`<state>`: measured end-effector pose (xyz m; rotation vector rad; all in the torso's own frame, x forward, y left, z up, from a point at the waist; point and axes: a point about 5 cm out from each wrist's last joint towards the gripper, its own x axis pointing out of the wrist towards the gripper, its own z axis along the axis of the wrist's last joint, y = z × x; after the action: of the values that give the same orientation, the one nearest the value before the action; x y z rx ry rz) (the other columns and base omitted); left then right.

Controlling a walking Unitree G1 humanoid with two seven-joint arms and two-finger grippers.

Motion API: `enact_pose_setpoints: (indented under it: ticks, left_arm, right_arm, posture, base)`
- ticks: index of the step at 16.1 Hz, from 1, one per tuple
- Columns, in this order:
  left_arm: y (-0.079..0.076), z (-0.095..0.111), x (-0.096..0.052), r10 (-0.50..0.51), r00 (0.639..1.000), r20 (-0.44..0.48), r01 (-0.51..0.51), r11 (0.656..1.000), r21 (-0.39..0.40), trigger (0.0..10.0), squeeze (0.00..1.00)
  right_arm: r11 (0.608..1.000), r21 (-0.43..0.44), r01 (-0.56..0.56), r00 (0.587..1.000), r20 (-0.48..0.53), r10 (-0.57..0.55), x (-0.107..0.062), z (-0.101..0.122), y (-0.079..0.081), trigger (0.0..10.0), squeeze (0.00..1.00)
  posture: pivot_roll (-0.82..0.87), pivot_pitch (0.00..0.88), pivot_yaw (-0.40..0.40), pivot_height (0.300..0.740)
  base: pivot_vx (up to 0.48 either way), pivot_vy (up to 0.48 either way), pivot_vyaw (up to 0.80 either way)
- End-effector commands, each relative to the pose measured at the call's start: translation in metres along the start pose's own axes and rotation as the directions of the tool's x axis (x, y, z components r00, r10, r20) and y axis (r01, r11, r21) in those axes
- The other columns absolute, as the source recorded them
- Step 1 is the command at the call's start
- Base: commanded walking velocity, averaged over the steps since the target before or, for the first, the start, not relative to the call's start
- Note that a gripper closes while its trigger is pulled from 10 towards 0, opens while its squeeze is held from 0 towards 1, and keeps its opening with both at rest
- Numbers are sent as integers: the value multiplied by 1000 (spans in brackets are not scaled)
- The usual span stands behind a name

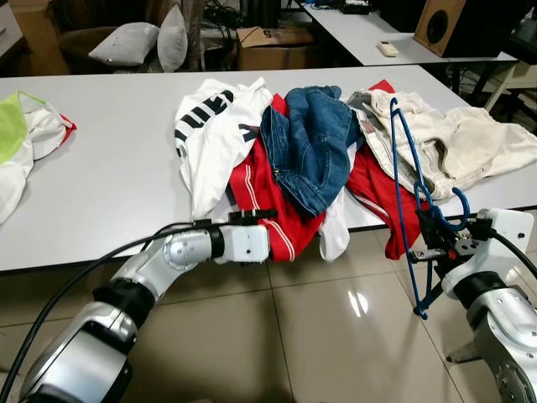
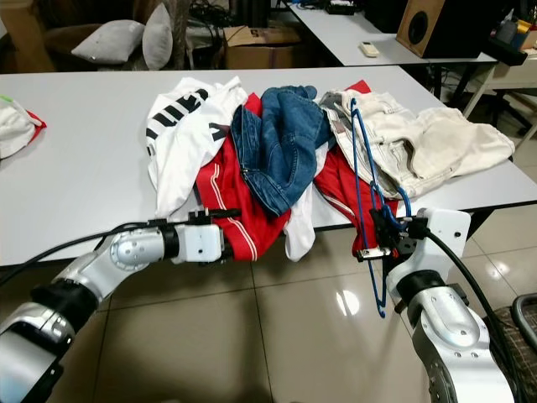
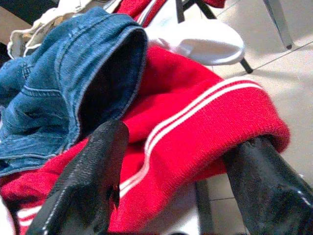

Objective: Hang hanger

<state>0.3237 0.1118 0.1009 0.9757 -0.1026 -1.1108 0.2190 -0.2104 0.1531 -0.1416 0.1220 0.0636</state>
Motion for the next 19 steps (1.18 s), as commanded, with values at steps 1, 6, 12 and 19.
enact_pose_setpoints:
  ticks: [1, 6, 12, 19]
  left_arm:
    - [2, 1, 1, -12, 1000, 7, 12, 1000, -7, 0, 0]
    - [0, 1, 2, -35, 999, 16, 36, 999, -32, 0, 0]
    - [4, 0, 2, -12, 1000, 25, 14, 997, -73, 0, 0]
    - [11, 2, 2, 60, 997, 46, -53, 987, -153, 0, 0]
  right_arm:
    - [1000, -11, 14, 1000, 10, -14, 0, 1, -1, 10000, 0]
    - [1000, -16, 16, 1000, 10, -16, 0, 1, -1, 10000, 0]
    - [998, -54, 16, 1000, 0, -16, 2, -2, 2, 10000, 0]
    - [998, -64, 5, 1000, -5, -5, 3, -3, 4, 10000, 0]
  posture:
    - [-173, 0, -13, 740]
    - [-174, 0, -14, 740]
    - [-172, 0, -13, 740]
    - [-172, 0, -25, 740]
  base:
    - [0, 0, 0]
    - [0, 0, 0]
    - [0, 0, 0]
    - [0, 0, 0]
